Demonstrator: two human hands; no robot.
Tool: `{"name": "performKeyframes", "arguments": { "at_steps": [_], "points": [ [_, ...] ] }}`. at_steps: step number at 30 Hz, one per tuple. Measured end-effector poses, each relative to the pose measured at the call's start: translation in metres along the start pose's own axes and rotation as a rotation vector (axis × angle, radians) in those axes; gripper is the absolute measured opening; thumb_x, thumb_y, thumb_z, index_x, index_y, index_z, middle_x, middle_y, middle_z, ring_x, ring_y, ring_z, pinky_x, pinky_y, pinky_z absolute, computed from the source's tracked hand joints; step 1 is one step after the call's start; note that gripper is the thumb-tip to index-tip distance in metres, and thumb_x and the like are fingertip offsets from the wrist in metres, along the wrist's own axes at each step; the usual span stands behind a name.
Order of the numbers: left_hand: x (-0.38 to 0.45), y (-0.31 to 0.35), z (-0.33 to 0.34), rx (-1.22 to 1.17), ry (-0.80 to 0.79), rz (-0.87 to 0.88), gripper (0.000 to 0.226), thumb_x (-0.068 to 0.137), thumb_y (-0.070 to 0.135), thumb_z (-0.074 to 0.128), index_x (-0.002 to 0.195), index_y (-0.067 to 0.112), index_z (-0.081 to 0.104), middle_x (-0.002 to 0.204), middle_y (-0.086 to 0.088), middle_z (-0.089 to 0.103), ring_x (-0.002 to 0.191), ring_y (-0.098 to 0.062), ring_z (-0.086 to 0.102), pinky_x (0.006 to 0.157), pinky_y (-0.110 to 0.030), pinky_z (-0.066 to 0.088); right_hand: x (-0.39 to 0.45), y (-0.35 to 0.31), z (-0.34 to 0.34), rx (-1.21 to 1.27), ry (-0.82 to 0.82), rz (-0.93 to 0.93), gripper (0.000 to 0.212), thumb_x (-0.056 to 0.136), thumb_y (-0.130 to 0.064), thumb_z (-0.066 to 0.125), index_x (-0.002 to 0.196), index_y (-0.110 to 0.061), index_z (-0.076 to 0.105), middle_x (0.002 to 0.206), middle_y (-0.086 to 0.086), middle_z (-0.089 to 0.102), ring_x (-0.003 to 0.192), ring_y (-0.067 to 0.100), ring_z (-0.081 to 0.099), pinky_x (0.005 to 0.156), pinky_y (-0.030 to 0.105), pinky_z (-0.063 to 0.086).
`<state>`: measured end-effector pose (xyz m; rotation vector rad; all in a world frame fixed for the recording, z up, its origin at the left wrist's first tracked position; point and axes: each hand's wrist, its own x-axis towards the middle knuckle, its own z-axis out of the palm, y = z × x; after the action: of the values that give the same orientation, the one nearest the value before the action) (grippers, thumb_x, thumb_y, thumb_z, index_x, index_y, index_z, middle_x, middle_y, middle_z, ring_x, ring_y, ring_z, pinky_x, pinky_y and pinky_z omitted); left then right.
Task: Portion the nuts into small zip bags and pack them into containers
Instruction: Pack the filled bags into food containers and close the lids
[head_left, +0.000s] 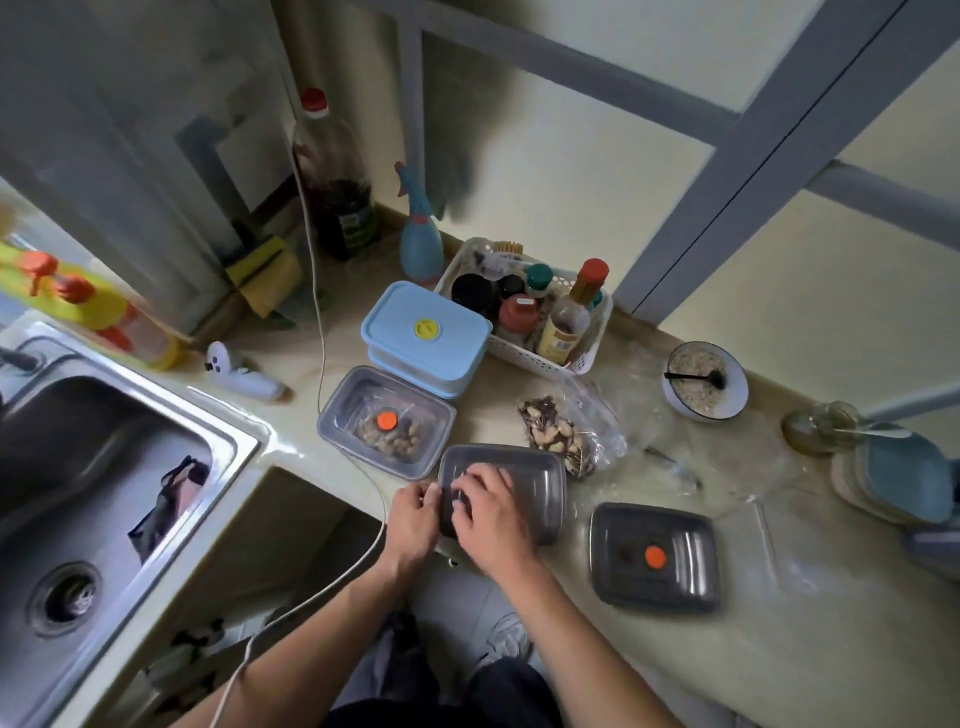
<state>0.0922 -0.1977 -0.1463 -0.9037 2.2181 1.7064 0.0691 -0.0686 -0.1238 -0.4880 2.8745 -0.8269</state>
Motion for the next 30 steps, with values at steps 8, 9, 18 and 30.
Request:
{"name": "performKeyframes", "arguments": {
  "at_steps": [8,9,18,30],
  "points": [
    [-0.021,-0.018,-0.022,-0.364,-0.216,-0.14,0.043,0.086,-0.02,0.047,0.108,0.006,0.073,0.104,-0.013,0.076,0.103,-0.033,0.071,0.093,-0.044,0.056,-0.022,-0.03,0.03,-0.267,-0.162,0.17,0.063,0.058,-0.032,0.096,0.11,-0.02,0.063,0.138,0.013,0.062,0.132,0.031,0.058,0.102,0.046,0.054],
    [-0.022,-0.018,-0.024,-0.401,-0.251,-0.141,0.043,0.088,-0.02,0.047,0.113,0.005,0.072,0.108,-0.014,0.075,0.106,-0.032,0.07,0.096,-0.043,0.055,-0.022,-0.031,0.034,-0.286,-0.153,0.18,0.061,0.059,-0.026,0.096,0.109,-0.02,0.062,0.137,0.014,0.063,0.131,0.031,0.059,0.101,0.044,0.055],
    [-0.018,-0.023,-0.041,-0.266,-0.446,-0.028,0.04,0.093,0.0,0.063,0.127,0.019,0.069,0.123,0.004,0.072,0.12,-0.01,0.063,0.104,-0.029,0.049,-0.007,-0.04,0.018,-0.325,-0.258,0.205,0.036,0.095,-0.025,0.061,0.126,-0.017,0.046,0.154,0.009,0.042,0.15,0.026,0.032,0.102,0.045,0.049],
    [-0.035,0.004,-0.008,0.545,-0.105,0.506,0.072,0.062,0.015,0.072,0.13,0.01,0.048,0.123,-0.006,0.041,0.113,-0.027,0.047,0.099,-0.032,0.044,0.002,0.026,-0.022,-0.143,0.162,0.525,0.055,0.077,-0.034,0.081,0.118,-0.004,0.063,0.118,0.015,0.059,0.11,0.039,0.057,0.097,0.047,0.049]
  ]
}}
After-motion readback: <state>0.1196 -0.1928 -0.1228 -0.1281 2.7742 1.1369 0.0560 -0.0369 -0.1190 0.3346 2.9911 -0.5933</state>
